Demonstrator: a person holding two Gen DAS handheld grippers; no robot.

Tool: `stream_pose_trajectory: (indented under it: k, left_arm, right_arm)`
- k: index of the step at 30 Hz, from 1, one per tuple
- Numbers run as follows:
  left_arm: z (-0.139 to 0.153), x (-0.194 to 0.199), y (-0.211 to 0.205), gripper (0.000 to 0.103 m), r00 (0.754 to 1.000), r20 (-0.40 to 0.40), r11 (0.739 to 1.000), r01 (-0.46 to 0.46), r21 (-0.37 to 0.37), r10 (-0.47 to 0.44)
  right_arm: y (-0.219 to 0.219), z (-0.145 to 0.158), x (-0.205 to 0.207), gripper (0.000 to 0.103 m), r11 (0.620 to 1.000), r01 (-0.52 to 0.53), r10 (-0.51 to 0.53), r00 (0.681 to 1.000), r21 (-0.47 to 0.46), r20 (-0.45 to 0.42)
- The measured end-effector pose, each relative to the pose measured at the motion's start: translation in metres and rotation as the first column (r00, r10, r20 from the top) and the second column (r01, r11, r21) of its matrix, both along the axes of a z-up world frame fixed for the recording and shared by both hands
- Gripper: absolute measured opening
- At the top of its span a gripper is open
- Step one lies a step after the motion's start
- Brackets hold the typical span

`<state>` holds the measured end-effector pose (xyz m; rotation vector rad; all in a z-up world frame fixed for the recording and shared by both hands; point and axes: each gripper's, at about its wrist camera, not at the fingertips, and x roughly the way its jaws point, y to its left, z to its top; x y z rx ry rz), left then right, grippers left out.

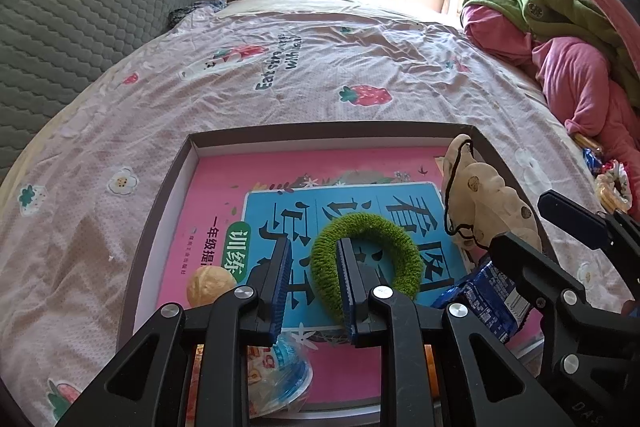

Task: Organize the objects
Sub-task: 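Lower the pouch into the box with the right tool while the left tool lowers the ring onto the book, then open the right tool to release the pouch while the left tool releases the green ring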

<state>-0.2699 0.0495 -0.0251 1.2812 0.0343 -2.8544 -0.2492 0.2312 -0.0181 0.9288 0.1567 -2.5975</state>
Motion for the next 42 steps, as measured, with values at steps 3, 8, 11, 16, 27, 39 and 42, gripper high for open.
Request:
stream_pose_trajectory:
  k: [3, 8, 11, 16, 27, 39, 42]
  left_arm:
    - [0.001, 0.002, -0.001, 0.031, 1.000, -0.001, 1.000, 0.004, -0.001, -0.004]
    - [0.004, 0.004, -0.001, 0.034, 1.000, -0.004, 1.000, 0.004, -0.001, -0.004]
    - [0.006, 0.006, 0.000, 0.036, 1.000, -0.006, 1.000, 0.007, 0.001, -0.007]
    - [0.014, 0.012, -0.002, 0.046, 1.000, -0.015, 1.000, 0.011, 0.003, -0.011]
    - [0.033, 0.067, -0.031, 0.052, 0.998, -0.060, 1.000, 0.007, 0.001, -0.007]
    - [0.024, 0.137, -0.060, 0.052, 0.997, -0.074, 1.000, 0.018, -0.001, -0.018]
    - [0.021, 0.144, -0.062, 0.052, 0.996, -0.082, 1.000, 0.023, 0.008, -0.023]
  right_arm:
    - [0.000, 0.000, 0.000, 0.057, 1.000, -0.001, 0.001, 1.000, -0.001, 0.001]
    - [0.000, 0.002, 0.002, 0.057, 1.000, -0.004, 0.004, 1.000, 0.001, -0.001]
    - [0.000, 0.004, 0.003, 0.057, 1.000, -0.003, 0.003, 1.000, -0.008, -0.005]
    - [0.001, 0.010, 0.007, 0.057, 1.000, -0.005, 0.004, 1.000, -0.024, -0.016]
    - [-0.009, 0.036, 0.052, 0.061, 0.997, -0.041, 0.037, 0.998, -0.063, -0.055]
    - [-0.029, 0.018, 0.116, 0.066, 1.000, 0.002, -0.003, 0.999, -0.021, -0.053]
    - [-0.026, 0.009, 0.130, 0.066, 0.999, 0.030, -0.031, 0.998, -0.021, -0.056]
